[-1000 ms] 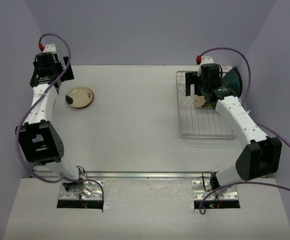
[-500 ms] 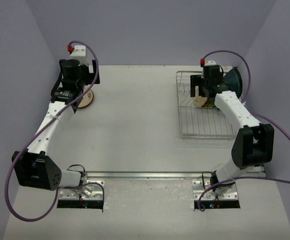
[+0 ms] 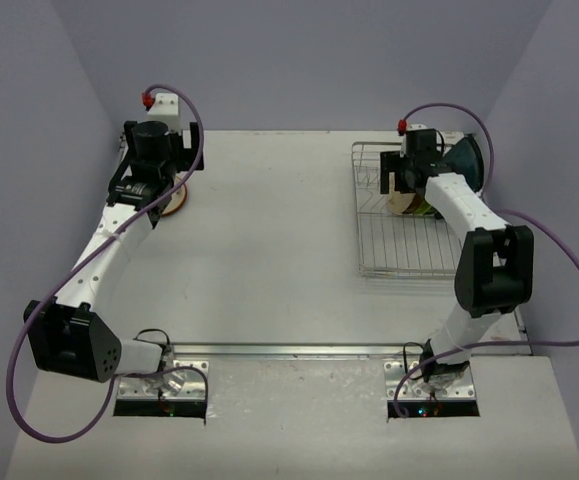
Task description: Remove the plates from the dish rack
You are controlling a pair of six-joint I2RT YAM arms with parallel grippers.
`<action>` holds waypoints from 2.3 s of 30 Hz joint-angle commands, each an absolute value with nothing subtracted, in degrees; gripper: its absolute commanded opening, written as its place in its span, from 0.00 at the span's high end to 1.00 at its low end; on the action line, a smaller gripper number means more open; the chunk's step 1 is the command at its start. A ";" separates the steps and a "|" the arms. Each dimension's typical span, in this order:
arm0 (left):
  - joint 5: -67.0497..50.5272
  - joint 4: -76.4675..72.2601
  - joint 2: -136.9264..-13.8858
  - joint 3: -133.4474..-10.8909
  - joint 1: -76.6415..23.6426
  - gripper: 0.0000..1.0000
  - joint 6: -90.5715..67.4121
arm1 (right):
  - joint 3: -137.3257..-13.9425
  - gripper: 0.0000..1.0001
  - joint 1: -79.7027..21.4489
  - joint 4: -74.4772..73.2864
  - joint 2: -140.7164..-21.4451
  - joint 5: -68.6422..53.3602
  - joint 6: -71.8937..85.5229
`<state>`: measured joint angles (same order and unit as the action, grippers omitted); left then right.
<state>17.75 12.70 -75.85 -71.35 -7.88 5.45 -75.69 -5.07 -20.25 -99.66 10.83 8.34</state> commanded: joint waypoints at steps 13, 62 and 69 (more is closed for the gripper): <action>18.18 10.90 -76.09 -71.98 -8.50 0.00 4.42 | -81.98 0.50 -3.54 -16.95 -104.76 14.29 8.82; -36.51 17.16 -82.25 -77.85 -23.82 0.21 -10.91 | -71.41 1.00 -15.64 -16.11 -72.77 -36.81 19.41; -36.61 16.79 -82.97 -76.38 -23.82 0.71 -10.27 | -71.04 1.00 -15.64 -16.23 -72.43 -39.01 19.87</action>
<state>-35.85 19.50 -84.00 -75.94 -23.61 -10.01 -70.61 -15.88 -19.34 -73.58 -34.46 17.97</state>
